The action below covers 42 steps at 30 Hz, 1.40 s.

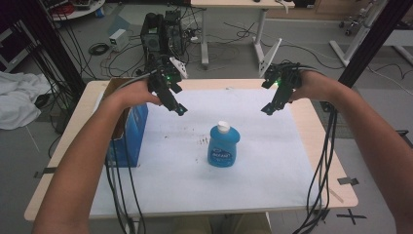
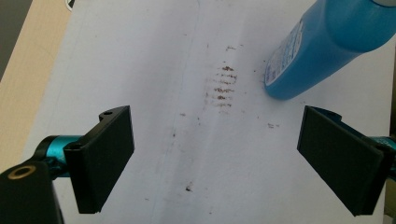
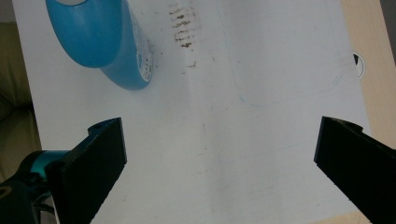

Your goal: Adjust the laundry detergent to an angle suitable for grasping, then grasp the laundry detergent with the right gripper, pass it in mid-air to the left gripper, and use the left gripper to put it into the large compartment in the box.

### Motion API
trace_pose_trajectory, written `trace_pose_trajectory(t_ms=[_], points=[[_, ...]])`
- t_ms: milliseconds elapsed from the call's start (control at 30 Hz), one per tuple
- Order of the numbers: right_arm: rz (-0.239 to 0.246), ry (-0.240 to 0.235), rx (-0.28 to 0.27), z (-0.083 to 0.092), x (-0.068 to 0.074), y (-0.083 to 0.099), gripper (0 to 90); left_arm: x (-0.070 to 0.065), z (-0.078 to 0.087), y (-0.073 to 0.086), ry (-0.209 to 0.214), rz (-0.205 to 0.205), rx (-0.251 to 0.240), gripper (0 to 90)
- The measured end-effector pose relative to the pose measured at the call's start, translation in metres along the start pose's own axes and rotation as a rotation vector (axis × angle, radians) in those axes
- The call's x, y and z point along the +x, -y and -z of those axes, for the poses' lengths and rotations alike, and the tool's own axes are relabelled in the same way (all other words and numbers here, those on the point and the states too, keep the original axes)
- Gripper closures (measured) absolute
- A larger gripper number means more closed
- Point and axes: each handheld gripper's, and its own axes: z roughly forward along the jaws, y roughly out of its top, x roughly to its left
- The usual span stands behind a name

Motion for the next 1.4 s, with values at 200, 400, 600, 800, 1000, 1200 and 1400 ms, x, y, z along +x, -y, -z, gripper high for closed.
trace_pose_trajectory(t_ms=[200,400,600,800,1000,1200,1400], points=[[-0.002,0.002,-0.001,0.001,0.002,0.000,1.2,-0.001,-0.002,-0.001,0.001,0.012,-0.010,11.0],[-0.011,0.003,0.006,0.003,0.004,0.000,1.3,0.000,0.002,0.000,-0.002,-0.014,0.012,11.0],[-0.001,0.004,0.005,0.003,0.003,0.001,1.3,0.001,0.001,0.001,0.001,-0.011,0.010,11.0],[-0.019,0.007,0.016,0.003,0.005,0.001,1.3,0.000,-0.001,0.002,0.005,0.006,-0.011,11.0],[-0.011,0.006,0.014,0.003,0.006,0.001,1.3,0.000,-0.003,0.003,0.008,-0.007,-0.001,11.0],[0.006,0.001,-0.010,0.002,0.010,0.002,1.3,0.001,-0.003,0.005,0.013,-0.009,-0.001,11.0],[0.006,-0.009,-0.031,-0.004,0.017,0.013,1.2,-0.001,-0.005,0.006,0.012,0.004,-0.022,11.0]])
